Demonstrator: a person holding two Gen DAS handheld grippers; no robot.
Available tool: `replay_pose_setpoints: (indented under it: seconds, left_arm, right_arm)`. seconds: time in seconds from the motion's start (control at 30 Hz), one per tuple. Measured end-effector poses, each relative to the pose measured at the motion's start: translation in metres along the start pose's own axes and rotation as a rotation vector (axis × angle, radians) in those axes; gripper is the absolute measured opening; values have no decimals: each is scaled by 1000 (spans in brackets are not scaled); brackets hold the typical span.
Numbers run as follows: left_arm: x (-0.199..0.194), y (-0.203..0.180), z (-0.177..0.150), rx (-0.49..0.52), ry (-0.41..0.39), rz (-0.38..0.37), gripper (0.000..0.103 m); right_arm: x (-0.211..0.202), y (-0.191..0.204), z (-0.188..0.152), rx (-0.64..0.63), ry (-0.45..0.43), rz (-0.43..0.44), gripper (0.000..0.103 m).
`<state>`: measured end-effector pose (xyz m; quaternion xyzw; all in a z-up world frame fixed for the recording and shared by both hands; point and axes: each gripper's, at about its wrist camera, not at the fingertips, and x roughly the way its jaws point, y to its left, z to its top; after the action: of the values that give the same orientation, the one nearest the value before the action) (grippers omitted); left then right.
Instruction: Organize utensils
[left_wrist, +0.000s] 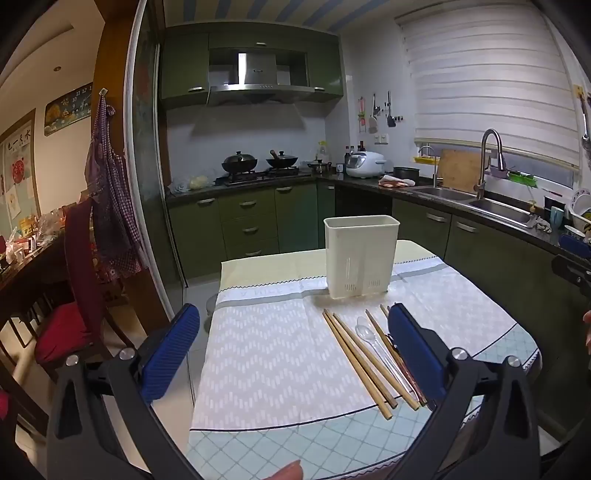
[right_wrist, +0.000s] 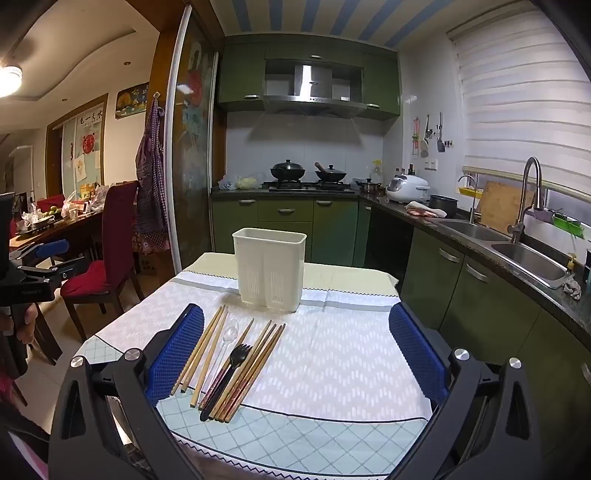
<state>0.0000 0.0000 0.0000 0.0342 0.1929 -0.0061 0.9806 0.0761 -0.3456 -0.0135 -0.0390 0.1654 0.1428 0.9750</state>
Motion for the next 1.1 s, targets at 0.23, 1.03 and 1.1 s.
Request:
replay_pose_setpoints:
  seconds: [0.23,1.03,1.1]
  left_arm:
    - [-1,0,0,5,6,-4,97]
    - [9,-6,-17,2,16,-10,97]
    - [12,-7,-21,6,18,-10,97]
  right_arm:
    - [0,0,0,-2,5,0,99]
    - [1,0,0,-2,7,-1,99]
    - [1,0,0,-2,8,-1,99]
